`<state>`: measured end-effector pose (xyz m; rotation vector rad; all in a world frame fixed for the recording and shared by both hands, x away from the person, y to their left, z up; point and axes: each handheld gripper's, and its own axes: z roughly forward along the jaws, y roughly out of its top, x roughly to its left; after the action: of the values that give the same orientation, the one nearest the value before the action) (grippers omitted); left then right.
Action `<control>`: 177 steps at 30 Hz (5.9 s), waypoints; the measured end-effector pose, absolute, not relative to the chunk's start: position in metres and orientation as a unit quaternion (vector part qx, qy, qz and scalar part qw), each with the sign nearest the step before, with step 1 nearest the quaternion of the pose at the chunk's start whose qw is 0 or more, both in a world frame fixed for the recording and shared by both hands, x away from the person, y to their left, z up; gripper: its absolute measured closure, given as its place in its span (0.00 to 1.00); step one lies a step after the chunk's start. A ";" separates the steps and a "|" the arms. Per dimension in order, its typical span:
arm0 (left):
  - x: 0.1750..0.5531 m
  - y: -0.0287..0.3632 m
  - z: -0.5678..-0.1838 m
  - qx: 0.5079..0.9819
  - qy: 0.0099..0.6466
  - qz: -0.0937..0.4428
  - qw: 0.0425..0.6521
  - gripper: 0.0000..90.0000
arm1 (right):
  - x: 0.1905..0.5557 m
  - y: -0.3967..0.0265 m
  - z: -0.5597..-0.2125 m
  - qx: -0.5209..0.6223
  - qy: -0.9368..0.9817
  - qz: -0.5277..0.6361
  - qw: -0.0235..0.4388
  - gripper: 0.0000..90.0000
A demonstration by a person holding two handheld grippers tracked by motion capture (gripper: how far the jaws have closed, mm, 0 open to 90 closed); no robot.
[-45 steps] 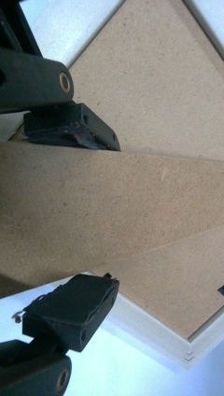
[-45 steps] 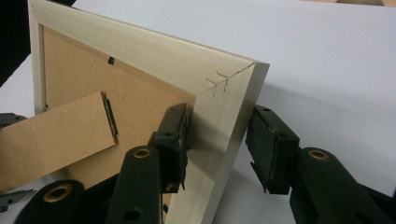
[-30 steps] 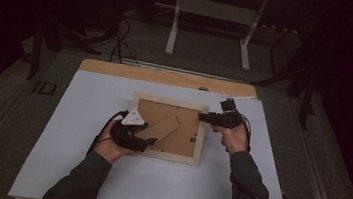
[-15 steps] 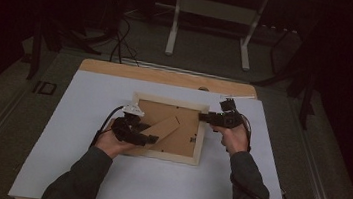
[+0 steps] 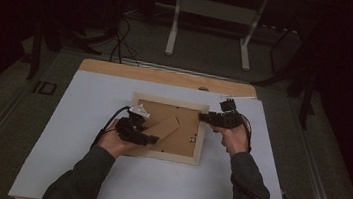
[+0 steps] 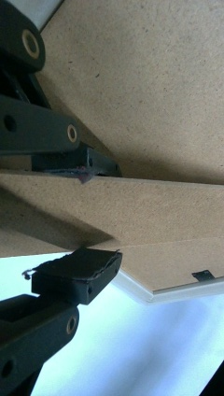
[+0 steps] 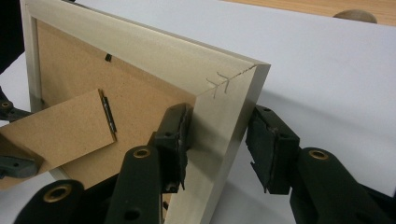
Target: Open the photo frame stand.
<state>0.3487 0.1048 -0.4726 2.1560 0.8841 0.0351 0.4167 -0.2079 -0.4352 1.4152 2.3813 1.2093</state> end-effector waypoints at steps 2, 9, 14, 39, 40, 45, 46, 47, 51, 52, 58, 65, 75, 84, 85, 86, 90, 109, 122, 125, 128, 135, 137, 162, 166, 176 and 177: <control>0.349 0.105 -0.472 0.850 0.349 0.013 0.394 0.65 | 0.417 -0.208 -0.435 0.466 0.787 0.400 0.060 0.65; 0.348 0.106 -0.470 0.850 0.349 0.008 0.396 0.69 | 0.414 -0.209 -0.434 0.463 0.785 0.406 0.064 0.65; 0.349 0.104 -0.470 0.849 0.348 0.006 0.398 0.71 | 0.412 -0.210 -0.431 0.461 0.784 0.409 0.071 0.65; 0.353 0.092 -0.464 0.854 0.349 0.052 0.383 0.77 | 0.402 -0.218 -0.409 0.435 0.777 0.441 0.113 0.69; 0.354 0.091 -0.463 0.854 0.351 0.054 0.381 0.77 | 0.401 -0.218 -0.407 0.431 0.778 0.441 0.117 0.69; 0.356 0.089 -0.462 0.857 0.350 0.063 0.374 0.78 | 0.399 -0.217 -0.404 0.424 0.780 0.442 0.130 0.69; 0.356 0.088 -0.462 0.856 0.352 0.065 0.373 0.78 | 0.399 -0.217 -0.404 0.424 0.779 0.444 0.132 0.69; 0.357 0.088 -0.462 0.856 0.353 0.065 0.373 0.78 | 0.398 -0.218 -0.404 0.424 0.778 0.445 0.134 0.69; 0.360 0.086 -0.462 0.853 0.360 0.071 0.372 0.78 | 0.397 -0.218 -0.404 0.421 0.775 0.449 0.144 0.69; 0.361 0.085 -0.462 0.852 0.361 0.072 0.372 0.78 | 0.396 -0.219 -0.403 0.418 0.775 0.450 0.150 0.69; 0.363 0.079 -0.460 0.851 0.361 0.086 0.371 0.80 | 0.394 -0.220 -0.401 0.413 0.773 0.450 0.168 0.69; 0.368 0.079 -0.461 0.849 0.363 0.084 0.375 0.81 | 0.391 -0.222 -0.402 0.412 0.769 0.454 0.179 0.69; 0.370 0.074 -0.462 0.844 0.371 0.094 0.375 0.82 | 0.385 -0.220 -0.402 0.398 0.774 0.448 0.202 0.69; 0.371 0.075 -0.460 0.840 0.373 0.099 0.381 0.83 | 0.379 -0.217 -0.403 0.380 0.779 0.447 0.220 0.69; 0.371 0.075 -0.460 0.840 0.373 0.100 0.381 0.83 | 0.378 -0.216 -0.403 0.378 0.781 0.445 0.221 0.69; 0.371 0.075 -0.460 0.840 0.373 0.100 0.381 0.83 | 0.377 -0.215 -0.402 0.375 0.783 0.443 0.223 0.69; 0.368 0.074 -0.459 0.838 0.372 0.103 0.385 0.83 | 0.373 -0.212 -0.402 0.363 0.789 0.441 0.227 0.70; 0.355 0.077 -0.468 0.834 0.375 0.107 0.389 0.83 | 0.363 -0.211 -0.407 0.317 0.807 0.452 0.212 0.70; 0.350 0.079 -0.474 0.837 0.371 0.110 0.387 0.83 | 0.356 -0.209 -0.410 0.299 0.812 0.455 0.211 0.69; 0.349 0.079 -0.476 0.836 0.372 0.111 0.388 0.83 | 0.354 -0.208 -0.410 0.294 0.815 0.451 0.215 0.69; 0.348 0.079 -0.477 0.837 0.372 0.111 0.386 0.83 | 0.352 -0.207 -0.411 0.291 0.816 0.450 0.217 0.69; 0.345 0.080 -0.481 0.839 0.371 0.111 0.383 0.84 | 0.347 -0.204 -0.412 0.283 0.820 0.446 0.221 0.69; 0.345 0.080 -0.482 0.840 0.371 0.110 0.381 0.84 | 0.345 -0.204 -0.412 0.280 0.821 0.445 0.223 0.69; 0.341 0.081 -0.488 0.845 0.369 0.115 0.369 0.82 | 0.335 -0.200 -0.417 0.265 0.825 0.442 0.234 0.68; 0.341 0.084 -0.487 0.842 0.372 0.114 0.374 0.76 | 0.337 -0.200 -0.417 0.265 0.826 0.442 0.228 0.65; 0.342 0.094 -0.485 0.830 0.383 0.098 0.392 0.71 | 0.337 -0.201 -0.419 0.267 0.826 0.443 0.226 0.62; 0.342 0.095 -0.484 0.830 0.383 0.095 0.395 0.71 | 0.337 -0.201 -0.420 0.267 0.826 0.442 0.225 0.62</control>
<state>0.3420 0.0955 -0.4840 2.1042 0.9708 0.2397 0.3372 -0.2011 -0.4197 0.7376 2.2784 1.2188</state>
